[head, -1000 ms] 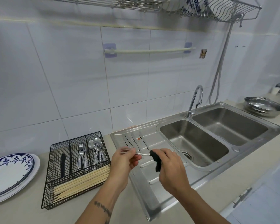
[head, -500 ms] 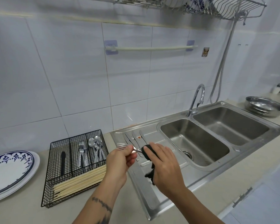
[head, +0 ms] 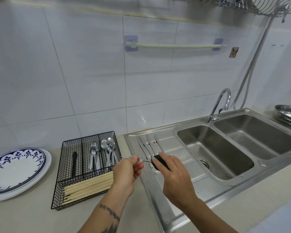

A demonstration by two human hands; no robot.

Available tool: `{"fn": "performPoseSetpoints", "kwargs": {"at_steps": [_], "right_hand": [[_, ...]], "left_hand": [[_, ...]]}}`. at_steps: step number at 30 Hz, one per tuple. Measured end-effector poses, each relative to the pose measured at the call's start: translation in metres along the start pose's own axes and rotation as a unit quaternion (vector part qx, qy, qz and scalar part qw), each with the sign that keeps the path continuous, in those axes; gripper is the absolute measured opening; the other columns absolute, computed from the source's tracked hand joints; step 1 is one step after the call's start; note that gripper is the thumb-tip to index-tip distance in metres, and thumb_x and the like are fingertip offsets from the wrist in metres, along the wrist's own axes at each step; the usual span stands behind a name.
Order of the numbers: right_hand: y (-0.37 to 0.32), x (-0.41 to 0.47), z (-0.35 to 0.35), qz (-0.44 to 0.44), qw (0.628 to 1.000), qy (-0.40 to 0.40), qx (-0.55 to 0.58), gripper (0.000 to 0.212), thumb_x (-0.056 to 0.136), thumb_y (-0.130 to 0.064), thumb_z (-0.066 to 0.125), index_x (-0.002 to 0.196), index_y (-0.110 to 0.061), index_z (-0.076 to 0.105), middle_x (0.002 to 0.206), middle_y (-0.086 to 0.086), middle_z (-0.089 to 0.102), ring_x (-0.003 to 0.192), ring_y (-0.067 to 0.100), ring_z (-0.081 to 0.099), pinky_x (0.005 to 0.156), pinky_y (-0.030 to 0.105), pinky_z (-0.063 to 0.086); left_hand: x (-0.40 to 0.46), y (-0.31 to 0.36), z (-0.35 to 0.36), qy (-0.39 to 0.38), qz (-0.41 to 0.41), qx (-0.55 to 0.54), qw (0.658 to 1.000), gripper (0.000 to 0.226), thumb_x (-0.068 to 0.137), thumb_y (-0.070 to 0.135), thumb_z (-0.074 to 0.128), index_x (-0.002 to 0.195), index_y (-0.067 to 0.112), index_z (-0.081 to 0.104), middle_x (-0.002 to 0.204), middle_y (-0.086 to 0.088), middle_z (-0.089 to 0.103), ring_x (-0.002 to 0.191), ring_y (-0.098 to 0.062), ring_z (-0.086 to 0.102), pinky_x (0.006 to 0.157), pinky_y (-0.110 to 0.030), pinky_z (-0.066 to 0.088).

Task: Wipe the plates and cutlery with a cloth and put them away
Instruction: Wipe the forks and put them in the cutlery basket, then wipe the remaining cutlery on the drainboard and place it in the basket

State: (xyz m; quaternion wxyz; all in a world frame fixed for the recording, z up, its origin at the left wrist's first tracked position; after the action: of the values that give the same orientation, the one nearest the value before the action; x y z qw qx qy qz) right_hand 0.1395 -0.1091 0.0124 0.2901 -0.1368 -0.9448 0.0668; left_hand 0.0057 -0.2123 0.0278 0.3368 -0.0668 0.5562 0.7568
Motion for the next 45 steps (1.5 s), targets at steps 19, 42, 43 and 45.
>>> {"fn": "performPoseSetpoints", "kwargs": {"at_steps": [19,42,43,45], "right_hand": [[0.004,0.077,0.076,0.023,0.989,-0.113,0.089,0.061,0.079,0.008,0.063,0.133,-0.02,0.058,0.133,-0.006,0.055,0.106,0.015,0.058,0.083,0.032,0.056],[0.094,0.043,0.089,0.295,0.94,-0.042,0.166,0.063,0.074,0.019,0.048,0.121,-0.018,0.066,0.116,-0.008,0.062,0.099,0.004,0.055,0.088,-0.003,0.031],[0.096,0.039,0.088,0.303,0.936,-0.035,0.175,0.064,0.073,0.02,0.048,0.12,-0.018,0.067,0.115,-0.008,0.062,0.099,0.004,0.056,0.089,-0.003,0.031],[0.1,0.033,0.087,0.311,0.931,-0.021,0.19,0.067,0.07,0.021,0.047,0.119,-0.02,0.067,0.113,-0.007,0.063,0.102,0.005,0.058,0.092,0.0,0.033]], "left_hand": [[0.141,0.116,-0.101,0.208,0.187,0.284,0.917,0.018,0.1,0.02,0.053,0.088,0.01,0.06,0.084,-0.014,0.066,0.061,-0.016,0.052,0.051,-0.025,0.04],[0.186,-0.02,0.047,0.027,0.179,0.678,0.713,0.049,0.092,0.048,0.053,0.132,0.022,0.049,0.134,-0.005,0.041,0.122,-0.025,0.038,0.103,-0.042,0.038],[0.184,-0.031,0.053,0.037,0.157,0.688,0.708,0.055,0.089,0.052,0.054,0.134,0.023,0.043,0.136,-0.007,0.034,0.123,-0.026,0.032,0.103,-0.043,0.035],[0.182,-0.05,0.057,0.06,0.124,0.692,0.708,0.064,0.083,0.056,0.058,0.132,0.024,0.035,0.136,-0.008,0.027,0.121,-0.027,0.027,0.1,-0.043,0.032]]}}
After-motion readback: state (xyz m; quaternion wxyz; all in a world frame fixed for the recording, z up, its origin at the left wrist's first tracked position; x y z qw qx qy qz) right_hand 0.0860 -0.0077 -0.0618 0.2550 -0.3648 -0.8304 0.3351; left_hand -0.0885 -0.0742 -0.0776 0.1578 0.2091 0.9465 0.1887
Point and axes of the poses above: each hand's wrist, its own x-axis towards the middle knuckle, its own z-axis out of the palm, y = z × x, the point moved 1 cm from there along x, towards the middle knuckle
